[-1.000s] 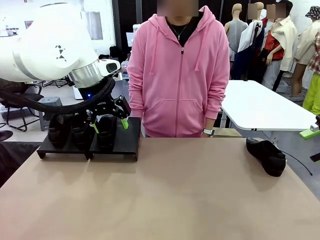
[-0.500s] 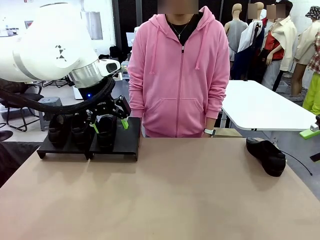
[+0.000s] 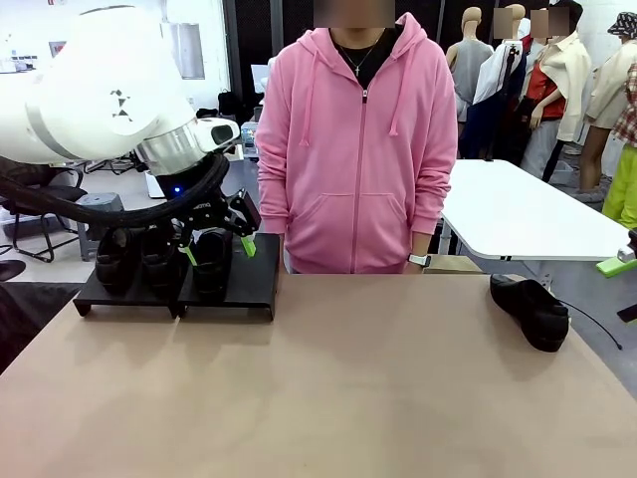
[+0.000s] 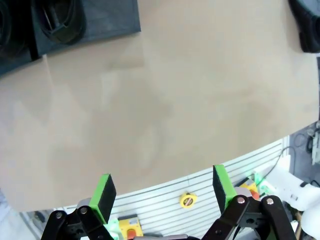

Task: Organize the shoes by placing them on the stand.
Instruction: Place the Shoe from the middle of the table onto the Shoes Stand.

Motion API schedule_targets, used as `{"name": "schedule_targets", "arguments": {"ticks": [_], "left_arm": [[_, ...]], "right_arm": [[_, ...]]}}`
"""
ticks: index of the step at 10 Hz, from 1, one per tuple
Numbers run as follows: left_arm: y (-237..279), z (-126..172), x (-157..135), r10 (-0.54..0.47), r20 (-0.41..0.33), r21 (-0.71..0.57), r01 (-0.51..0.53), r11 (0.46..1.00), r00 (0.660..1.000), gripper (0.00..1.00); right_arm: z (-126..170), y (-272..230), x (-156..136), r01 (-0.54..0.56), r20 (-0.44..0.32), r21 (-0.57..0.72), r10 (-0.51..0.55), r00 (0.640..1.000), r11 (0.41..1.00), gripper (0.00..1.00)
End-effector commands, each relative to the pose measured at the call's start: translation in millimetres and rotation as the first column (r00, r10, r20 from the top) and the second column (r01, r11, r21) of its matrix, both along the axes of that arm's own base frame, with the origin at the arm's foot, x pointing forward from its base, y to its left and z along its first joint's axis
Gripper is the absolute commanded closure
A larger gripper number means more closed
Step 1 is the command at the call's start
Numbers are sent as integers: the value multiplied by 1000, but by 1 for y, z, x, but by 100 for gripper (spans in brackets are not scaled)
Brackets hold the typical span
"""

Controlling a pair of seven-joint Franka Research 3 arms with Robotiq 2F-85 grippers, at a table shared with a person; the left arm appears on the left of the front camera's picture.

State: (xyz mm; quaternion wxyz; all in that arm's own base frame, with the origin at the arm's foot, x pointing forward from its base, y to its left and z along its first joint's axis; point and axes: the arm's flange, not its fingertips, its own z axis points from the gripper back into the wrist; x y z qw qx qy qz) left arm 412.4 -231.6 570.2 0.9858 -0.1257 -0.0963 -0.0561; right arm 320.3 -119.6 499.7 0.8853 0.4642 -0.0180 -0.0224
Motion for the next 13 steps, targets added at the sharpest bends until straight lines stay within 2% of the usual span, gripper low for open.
{"name": "schedule_targets", "arguments": {"ticks": [1, 3, 4, 6, 7, 8, 9, 13], "left_arm": [[78, 10, -22, 51, -36, -124, -55, 991, 998, 0], [159, -3, -52, 147, -100, -265, -169, 949, 984, 0], [188, -17, -62, 132, -143, -373, -177, 911, 981, 0], [222, -48, -79, 98, -157, -567, -171, 806, 983, 0], [235, -63, -85, 122, -139, -604, -182, 776, 983, 0], [241, -67, -86, 127, -66, -607, -141, 782, 990, 0], [236, -51, -83, 131, -160, -548, -199, 812, 978, 0], [236, -51, -83, 131, -160, -548, -199, 812, 978, 0]], "right_arm": [[4, -1, -1, 0, -6, -4, 0, 1000, 1000, 0], [4, -1, -1, 0, -6, -4, 0, 1000, 1000, 0], [4, -1, -1, 0, -6, -4, 0, 1000, 1000, 0], [4, -1, -1, 0, -6, -4, 0, 1000, 1000, 0], [4, -1, -1, 0, -6, -4, 0, 1000, 1000, 0], [4, -1, -1, 0, -6, -4, 0, 1000, 1000, 0], [4, -1, -1, 0, -6, -4, 0, 1000, 1000, 0], [4, -1, -1, 0, -6, -4, 0, 1000, 1000, 0]]}}
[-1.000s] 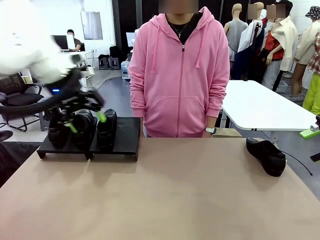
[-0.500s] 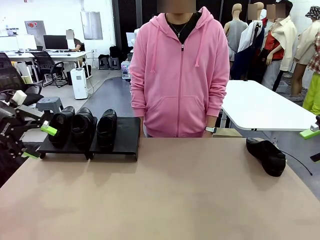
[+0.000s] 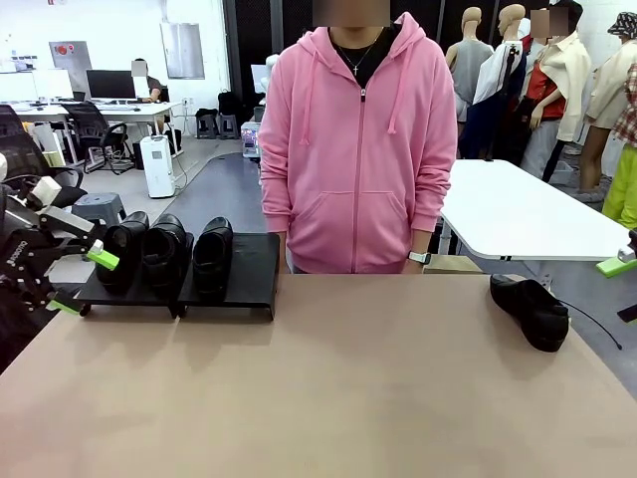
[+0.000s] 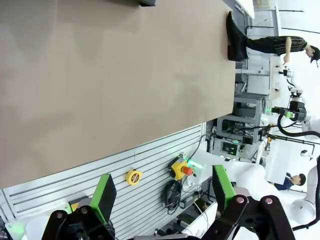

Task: Organize the shoes by placing them on the stand.
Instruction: Place the Shoe from the middle of the table onto the Shoes Stand, then pick up one Shoe and place it in the middle of the table.

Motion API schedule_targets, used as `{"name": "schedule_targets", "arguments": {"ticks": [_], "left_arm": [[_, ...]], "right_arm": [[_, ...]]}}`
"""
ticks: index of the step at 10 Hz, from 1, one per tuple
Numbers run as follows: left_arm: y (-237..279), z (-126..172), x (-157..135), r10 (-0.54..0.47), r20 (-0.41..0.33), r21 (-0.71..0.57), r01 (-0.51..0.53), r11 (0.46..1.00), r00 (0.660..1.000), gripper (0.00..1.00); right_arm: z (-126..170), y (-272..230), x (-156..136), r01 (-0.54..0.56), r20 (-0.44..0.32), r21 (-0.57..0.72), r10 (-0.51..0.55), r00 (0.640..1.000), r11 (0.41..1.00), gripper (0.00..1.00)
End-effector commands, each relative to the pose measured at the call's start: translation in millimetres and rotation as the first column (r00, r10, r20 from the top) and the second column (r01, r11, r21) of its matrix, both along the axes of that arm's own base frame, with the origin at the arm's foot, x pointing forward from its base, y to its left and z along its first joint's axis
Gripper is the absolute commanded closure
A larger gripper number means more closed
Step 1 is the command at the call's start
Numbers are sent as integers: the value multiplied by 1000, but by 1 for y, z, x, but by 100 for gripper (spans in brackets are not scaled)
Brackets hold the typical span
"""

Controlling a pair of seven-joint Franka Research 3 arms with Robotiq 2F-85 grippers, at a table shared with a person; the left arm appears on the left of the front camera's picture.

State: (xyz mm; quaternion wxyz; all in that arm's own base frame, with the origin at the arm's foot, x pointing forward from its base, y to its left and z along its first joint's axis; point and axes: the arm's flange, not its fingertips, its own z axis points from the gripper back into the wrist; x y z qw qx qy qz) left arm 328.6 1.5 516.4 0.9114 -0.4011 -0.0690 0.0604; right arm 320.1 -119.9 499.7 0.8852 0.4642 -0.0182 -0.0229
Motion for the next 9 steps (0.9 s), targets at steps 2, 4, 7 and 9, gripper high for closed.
{"name": "schedule_targets", "arguments": {"ticks": [2, 4, 7, 9], "left_arm": [[3, 3, 1, 8, -18, -8, -8, 1000, 1000, 0], [3, 3, 1, 8, -18, -8, -8, 1000, 1000, 0], [3, 3, 1, 8, -18, -8, -8, 1000, 1000, 0], [3, 3, 1, 8, -18, -8, -8, 1000, 1000, 0]], "right_arm": [[4, 0, -1, -1, -6, -4, 1, 1000, 1000, 0], [4, 0, -1, -1, -6, -4, 1, 1000, 1000, 0], [4, 0, -1, -1, -6, -4, 1, 1000, 1000, 0], [6, 17, 29, 103, -11, -124, -105, 994, 987, 0]]}}
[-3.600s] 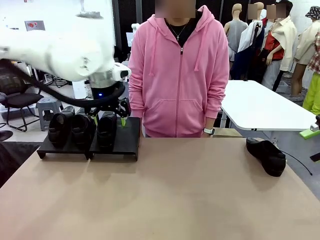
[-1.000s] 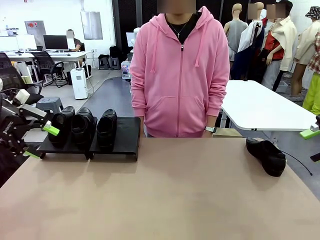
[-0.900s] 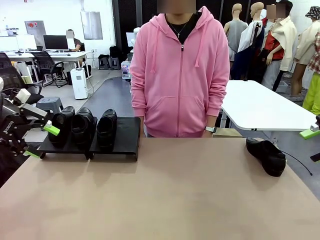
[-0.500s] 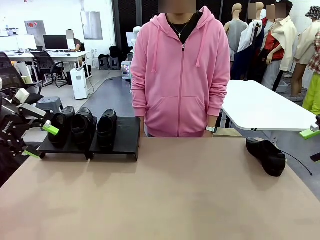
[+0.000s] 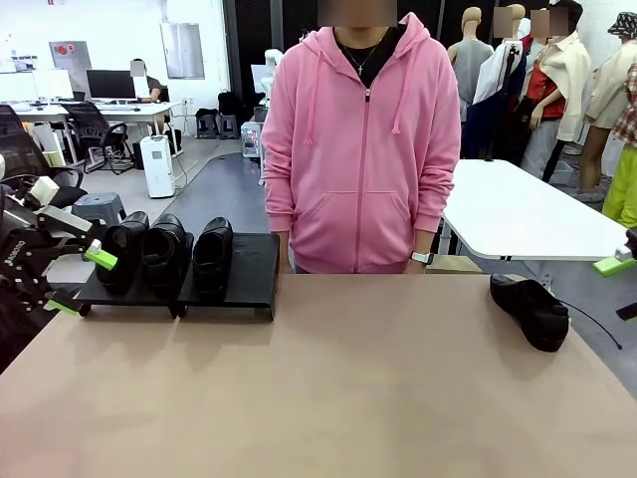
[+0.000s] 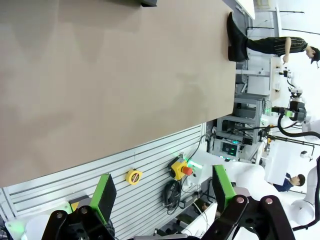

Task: Organize the shoes by placing them on the stand.
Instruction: Pick up one Shoe and place it in the middle of the table.

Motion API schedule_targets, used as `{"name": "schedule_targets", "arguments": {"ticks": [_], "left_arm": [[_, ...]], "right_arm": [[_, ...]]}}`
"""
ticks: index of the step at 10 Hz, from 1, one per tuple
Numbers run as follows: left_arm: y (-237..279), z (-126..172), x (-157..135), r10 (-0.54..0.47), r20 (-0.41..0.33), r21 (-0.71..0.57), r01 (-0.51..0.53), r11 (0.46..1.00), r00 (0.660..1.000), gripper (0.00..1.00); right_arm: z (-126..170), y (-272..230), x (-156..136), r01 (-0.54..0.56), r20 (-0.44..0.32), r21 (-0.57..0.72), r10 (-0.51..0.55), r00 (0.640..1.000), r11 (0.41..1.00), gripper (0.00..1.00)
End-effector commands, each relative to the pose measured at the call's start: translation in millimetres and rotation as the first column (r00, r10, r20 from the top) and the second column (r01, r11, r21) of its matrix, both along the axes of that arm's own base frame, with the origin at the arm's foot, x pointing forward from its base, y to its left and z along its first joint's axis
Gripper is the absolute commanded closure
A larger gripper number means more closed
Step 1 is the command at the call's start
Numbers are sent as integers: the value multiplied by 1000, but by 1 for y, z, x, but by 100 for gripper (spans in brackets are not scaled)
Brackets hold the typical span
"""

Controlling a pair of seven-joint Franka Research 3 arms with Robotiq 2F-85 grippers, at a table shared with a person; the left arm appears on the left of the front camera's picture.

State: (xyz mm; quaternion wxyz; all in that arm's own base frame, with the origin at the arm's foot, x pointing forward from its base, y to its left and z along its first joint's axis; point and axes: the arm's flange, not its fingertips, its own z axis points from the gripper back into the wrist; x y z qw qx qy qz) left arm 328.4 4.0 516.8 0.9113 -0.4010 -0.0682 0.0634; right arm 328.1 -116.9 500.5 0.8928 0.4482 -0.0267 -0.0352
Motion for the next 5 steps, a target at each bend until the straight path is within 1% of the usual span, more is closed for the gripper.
{"name": "schedule_targets", "arguments": {"ticks": [1, 2, 3, 4, 5], "left_arm": [[0, 3, 1, 3, -14, -7, -3, 1000, 1000, 0], [0, 3, 1, 3, -14, -7, -3, 1000, 1000, 0], [0, 3, 1, 3, -14, -7, -3, 1000, 1000, 0], [0, 3, 1, 3, -14, -7, -3, 1000, 1000, 0], [0, 3, 1, 3, -14, -7, -3, 1000, 1000, 0]], "right_arm": [[5, 40, 76, -18, -38, -244, 9, 999, 970, 0], [3, 59, 130, 6, -11, -376, -11, 1000, 926, 0], [-3, 71, 175, 28, 26, -502, -18, 1000, 864, 0], [-8, 79, 210, 174, 168, -641, -85, 982, 747, 0], [-14, 85, 227, 204, 205, -671, -86, 975, 713, 0]]}}
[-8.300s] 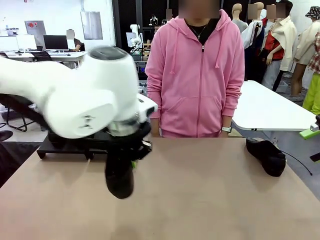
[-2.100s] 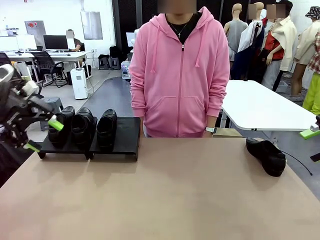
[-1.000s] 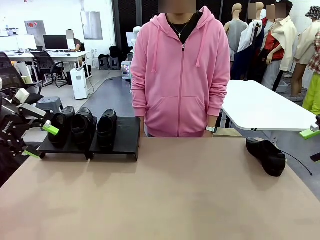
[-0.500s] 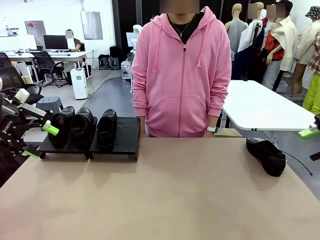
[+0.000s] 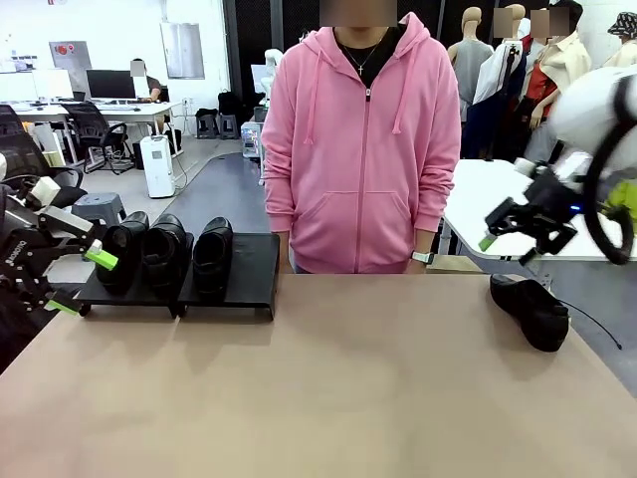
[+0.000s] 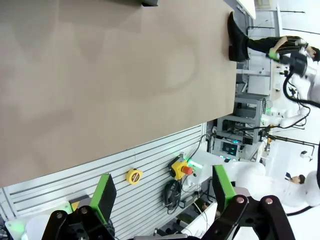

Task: Organize the shoes by placing them on the stand.
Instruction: Pick up one Shoe and place it in the middle of the table.

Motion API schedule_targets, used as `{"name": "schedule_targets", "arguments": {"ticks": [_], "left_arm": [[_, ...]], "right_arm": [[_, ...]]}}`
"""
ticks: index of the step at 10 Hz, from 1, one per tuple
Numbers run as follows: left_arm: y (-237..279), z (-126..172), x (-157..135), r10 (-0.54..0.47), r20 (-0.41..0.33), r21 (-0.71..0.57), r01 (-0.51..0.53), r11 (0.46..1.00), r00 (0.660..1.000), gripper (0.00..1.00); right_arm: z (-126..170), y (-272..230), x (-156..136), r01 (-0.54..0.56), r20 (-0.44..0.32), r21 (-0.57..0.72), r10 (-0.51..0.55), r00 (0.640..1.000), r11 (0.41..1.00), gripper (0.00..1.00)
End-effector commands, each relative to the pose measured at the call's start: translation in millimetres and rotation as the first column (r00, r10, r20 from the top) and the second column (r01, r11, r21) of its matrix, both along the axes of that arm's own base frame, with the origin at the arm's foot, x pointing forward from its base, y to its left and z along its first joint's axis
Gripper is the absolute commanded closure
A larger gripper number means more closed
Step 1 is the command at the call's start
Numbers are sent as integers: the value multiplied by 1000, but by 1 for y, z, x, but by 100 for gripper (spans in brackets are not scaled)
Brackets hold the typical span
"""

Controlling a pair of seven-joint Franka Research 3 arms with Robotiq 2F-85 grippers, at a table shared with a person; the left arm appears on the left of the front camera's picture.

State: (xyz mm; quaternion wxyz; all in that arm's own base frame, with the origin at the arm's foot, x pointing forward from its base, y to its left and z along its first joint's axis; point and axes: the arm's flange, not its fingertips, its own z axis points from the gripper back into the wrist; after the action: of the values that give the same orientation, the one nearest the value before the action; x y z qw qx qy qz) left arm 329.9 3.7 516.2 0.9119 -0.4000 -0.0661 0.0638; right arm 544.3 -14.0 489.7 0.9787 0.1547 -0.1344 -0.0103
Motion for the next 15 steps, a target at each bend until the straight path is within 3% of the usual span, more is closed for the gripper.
{"name": "schedule_targets", "arguments": {"ticks": [1, 2, 3, 6, 7, 8, 13, 15], "left_arm": [[1, 3, 0, 4, -10, -9, -4, 1000, 1000, 0], [1, 3, 0, 4, -10, -9, -4, 1000, 1000, 0], [1, 3, 0, 4, -10, -9, -4, 1000, 1000, 0], [1, 3, 0, 4, -10, -9, -4, 1000, 1000, 0], [1, 3, 0, 4, -10, -9, -4, 1000, 1000, 0], [1, 3, 0, 4, -10, -9, -4, 1000, 1000, 0], [1, 3, 0, 4, -10, -9, -4, 1000, 1000, 0], [1, 3, 0, 4, -10, -9, -4, 1000, 1000, 0]], "right_arm": [[-7, -15, 18, 92, -14, -110, -94, 995, 990, 0], [-3, -15, 14, 73, -19, -85, -74, 997, 994, 0], [-9, -6, 22, 28, 29, -77, -26, 999, 997, 0], [-13, -13, 27, 41, 21, -99, -39, 999, 994, 0], [-25, -23, 49, 14, -94, -176, -31, 995, 984, 0], [-42, -33, 69, 39, -148, -170, -64, 987, 985, 0], [-94, -53, 103, 127, -234, -158, -162, 959, 979, 0], [-111, -51, 110, 147, -318, -201, -207, 925, 968, 0]]}}
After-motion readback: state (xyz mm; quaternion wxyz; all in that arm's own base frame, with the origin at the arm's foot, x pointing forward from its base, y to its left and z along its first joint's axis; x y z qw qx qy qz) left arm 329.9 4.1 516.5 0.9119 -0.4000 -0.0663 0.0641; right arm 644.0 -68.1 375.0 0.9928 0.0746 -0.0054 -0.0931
